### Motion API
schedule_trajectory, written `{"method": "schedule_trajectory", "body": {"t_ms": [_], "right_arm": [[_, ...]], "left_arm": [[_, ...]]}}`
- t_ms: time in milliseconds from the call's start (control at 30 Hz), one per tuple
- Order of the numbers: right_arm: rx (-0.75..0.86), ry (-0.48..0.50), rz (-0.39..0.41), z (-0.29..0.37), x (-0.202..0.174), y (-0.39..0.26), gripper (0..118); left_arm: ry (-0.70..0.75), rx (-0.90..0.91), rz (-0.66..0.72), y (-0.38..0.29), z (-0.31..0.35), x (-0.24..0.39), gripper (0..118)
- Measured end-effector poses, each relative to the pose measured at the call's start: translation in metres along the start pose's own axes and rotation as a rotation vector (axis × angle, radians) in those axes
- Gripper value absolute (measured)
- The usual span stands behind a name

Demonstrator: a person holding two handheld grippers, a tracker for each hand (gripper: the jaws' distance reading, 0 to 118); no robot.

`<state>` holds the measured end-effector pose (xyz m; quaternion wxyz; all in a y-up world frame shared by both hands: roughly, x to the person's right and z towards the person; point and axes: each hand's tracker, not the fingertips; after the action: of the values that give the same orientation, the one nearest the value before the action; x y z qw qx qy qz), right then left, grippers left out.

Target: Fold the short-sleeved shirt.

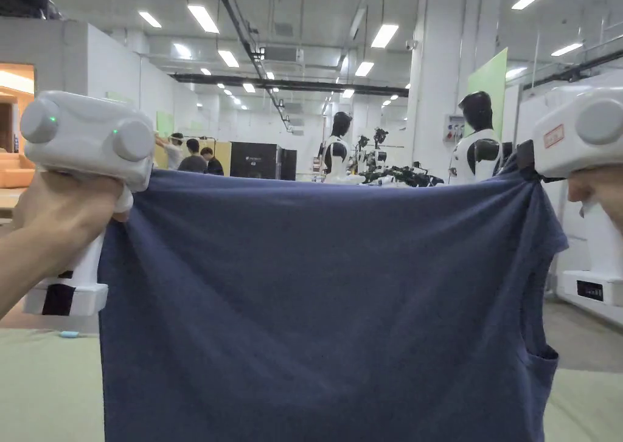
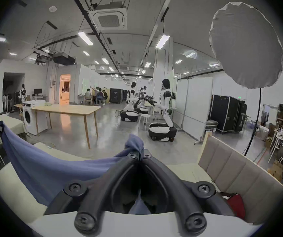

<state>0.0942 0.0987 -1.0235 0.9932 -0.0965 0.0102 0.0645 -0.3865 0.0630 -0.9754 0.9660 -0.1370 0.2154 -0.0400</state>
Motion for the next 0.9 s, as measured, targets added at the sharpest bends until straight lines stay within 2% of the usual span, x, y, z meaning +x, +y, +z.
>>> {"method": "schedule_trajectory", "body": {"t_ms": [67,167,233,267,333,367,433,467,533,667,833,900], "right_arm": [[-0.025,0.008,-0.012,-0.01,-0.002,-0.028,1],[-0.095,0.003,0.019,-0.017,-0.005,-0.069,1],[-0.143,0.014,0.004,-0.013,-0.004,-0.102,1],[-0.172,0.013,0.013,-0.008,-0.004,-0.12,1],[-0.2,0.049,-0.011,0.006,0.0,-0.154,1],[-0.221,0.07,-0.045,0.017,0.002,-0.175,1],[-0.263,0.106,-0.024,0.04,0.003,-0.207,1],[-0.27,0.081,-0.022,0.054,0.003,-0.226,1],[-0.298,0.106,-0.01,0.081,0.001,-0.255,1],[-0.358,0.129,-0.027,0.146,-0.002,-0.318,1],[-0.395,0.161,0.012,0.225,0.0,-0.365,1],[-0.399,0.176,-0.019,0.257,0.005,-0.38,1]], "left_arm": [[-0.002,-0.014,0.005,-0.024,-0.018,0.006,1],[-0.03,-0.079,0.006,-0.06,-0.027,0.009,1],[-0.048,-0.105,-0.001,-0.088,-0.022,0.01,1],[-0.087,-0.133,-0.023,-0.103,-0.02,0.009,1],[-0.077,-0.156,-0.111,-0.129,-0.012,0.011,1],[-0.068,-0.168,-0.14,-0.143,-0.009,0.008,1],[-0.102,-0.198,-0.126,-0.169,0.007,0.0,1],[-0.102,-0.198,-0.11,-0.184,0.019,-0.006,1],[-0.105,-0.236,-0.114,-0.212,0.039,-0.017,1],[-0.143,-0.324,-0.125,-0.281,0.09,-0.04,1],[-0.22,-0.422,-0.076,-0.36,0.146,-0.076,1],[-0.22,-0.429,-0.083,-0.382,0.173,-0.087,1]]}}
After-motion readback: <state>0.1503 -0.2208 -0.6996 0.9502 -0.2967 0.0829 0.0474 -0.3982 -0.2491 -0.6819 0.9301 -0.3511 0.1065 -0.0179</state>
